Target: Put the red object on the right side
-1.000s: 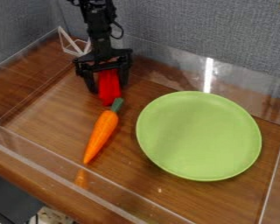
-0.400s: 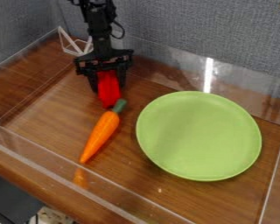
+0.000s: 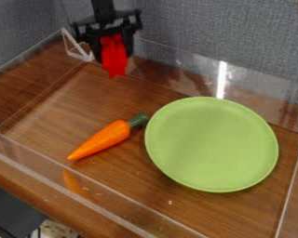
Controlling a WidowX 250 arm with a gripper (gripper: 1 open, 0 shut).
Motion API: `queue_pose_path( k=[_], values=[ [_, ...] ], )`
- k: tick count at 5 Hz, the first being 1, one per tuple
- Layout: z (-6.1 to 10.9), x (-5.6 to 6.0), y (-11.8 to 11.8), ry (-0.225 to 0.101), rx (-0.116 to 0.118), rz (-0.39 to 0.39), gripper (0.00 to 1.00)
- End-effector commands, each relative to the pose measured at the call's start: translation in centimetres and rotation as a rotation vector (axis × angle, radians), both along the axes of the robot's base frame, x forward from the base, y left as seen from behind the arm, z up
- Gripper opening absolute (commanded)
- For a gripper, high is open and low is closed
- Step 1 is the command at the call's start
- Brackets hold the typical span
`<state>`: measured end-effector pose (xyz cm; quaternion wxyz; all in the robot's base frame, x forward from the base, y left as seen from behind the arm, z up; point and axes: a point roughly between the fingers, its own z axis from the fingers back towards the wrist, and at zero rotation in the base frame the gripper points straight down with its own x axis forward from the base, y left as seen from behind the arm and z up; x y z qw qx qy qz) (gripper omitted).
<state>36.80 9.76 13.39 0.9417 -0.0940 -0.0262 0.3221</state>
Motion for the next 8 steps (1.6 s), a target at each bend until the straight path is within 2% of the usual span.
queue_pose_path(
  k=[1, 2, 3, 4, 5, 6, 7, 8],
  values=[
    [5.9, -1.2, -1.9, -0.113, 0.002, -0.053, 0.0],
    [5.9, -2.5, -5.0, -0.125, -0.022, -0.14, 0.0],
    [4.9, -3.8, -8.4, -0.114, -0.029, -0.302, 1.0],
    [3.6, -4.9, -10.8, -0.108, -0.025, -0.43, 0.0],
    [3.0, -6.9, -8.4, -0.116, -0.006, -0.351, 1.0],
    [2.4, -9.2, -8.5, -0.119, 0.009, -0.345, 0.0],
    [0.8, -11.4, -8.8, -0.111, 0.041, -0.356, 0.0],
    [-0.7, -11.7, -8.2, -0.08, 0.068, -0.386, 0.0]
  ],
)
